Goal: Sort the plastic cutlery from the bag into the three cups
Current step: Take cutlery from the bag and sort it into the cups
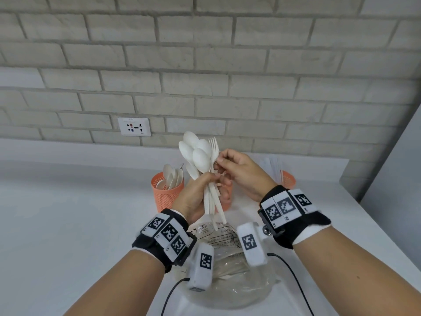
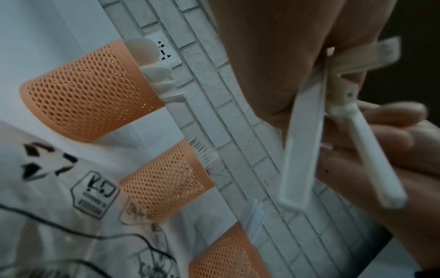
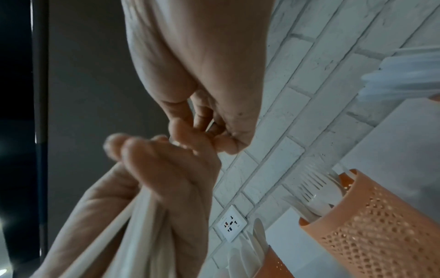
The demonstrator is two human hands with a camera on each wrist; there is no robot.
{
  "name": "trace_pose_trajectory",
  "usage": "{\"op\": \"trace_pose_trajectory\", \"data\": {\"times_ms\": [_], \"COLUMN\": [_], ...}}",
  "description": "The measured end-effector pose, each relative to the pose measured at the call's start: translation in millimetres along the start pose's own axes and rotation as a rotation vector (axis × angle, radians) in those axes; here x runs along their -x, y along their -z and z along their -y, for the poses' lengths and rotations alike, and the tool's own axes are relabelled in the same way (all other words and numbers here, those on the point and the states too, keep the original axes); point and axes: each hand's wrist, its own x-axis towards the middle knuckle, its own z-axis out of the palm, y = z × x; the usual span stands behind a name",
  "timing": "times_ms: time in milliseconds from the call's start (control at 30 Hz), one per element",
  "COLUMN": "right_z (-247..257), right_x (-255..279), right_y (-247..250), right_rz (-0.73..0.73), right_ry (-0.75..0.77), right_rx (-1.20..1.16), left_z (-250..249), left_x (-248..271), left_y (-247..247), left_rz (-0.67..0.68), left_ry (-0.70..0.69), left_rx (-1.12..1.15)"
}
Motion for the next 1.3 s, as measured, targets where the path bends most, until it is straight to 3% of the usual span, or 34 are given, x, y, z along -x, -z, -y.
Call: {"op": "trace_pose_trajectory", "data": {"times_ms": [300,400,533,633,700,867,967,1033,1100,1233,1300], "right_z": [-2.7,3.2,15.9,3.2,-17.7,-71.8,-77.6,-63.5,-41.3,-16.2,-20.8], "right_x": [-18.7,-27.8,-43.7,-51.8,-53.1,-50.4,-53.0,-51.3,-44.0,-27.5,-30.8], "right_y": [-18.7,-14.9,6.2,13.4,9.3,6.2,3.5,-7.7,-25.3,-66.6,-80.1], "right_rz": [-0.189,-0.357,-0.632,-0.740,-0.698,-0.425,-0.394,-0.434,-0.307,0.140,0.105], "right_ry": [0.013,0.061,0.171,0.231,0.187,-0.059,-0.046,0.086,0.161,0.004,-0.019], "right_rx": [0.014,-0.011,-0.099,0.035,0.234,0.653,0.807,0.722,0.488,0.297,0.209], "left_z": [-8.0,-12.0,-14.4,-13.3,-10.5,-4.6,-4.4,-5.2,-5.4,-6.1,-3.7], "left_x": [4.2,2.2,-1.7,-0.5,-0.1,-0.7,-1.2,-2.4,-5.5,-12.2,-13.5], "left_y": [21.3,29.0,49.0,60.6,65.6,73.4,75.7,77.7,79.8,75.8,71.1], "left_rz": [-0.047,-0.110,-0.308,-0.326,-0.326,-0.334,-0.328,-0.346,-0.434,-0.605,-0.584], "left_ry": [-0.028,-0.034,-0.065,-0.087,-0.092,-0.115,-0.120,-0.133,-0.186,-0.388,-0.414], "left_rx": [-0.056,0.005,0.046,-0.056,-0.154,-0.506,-0.631,-0.730,-0.830,-0.866,-0.803]}}
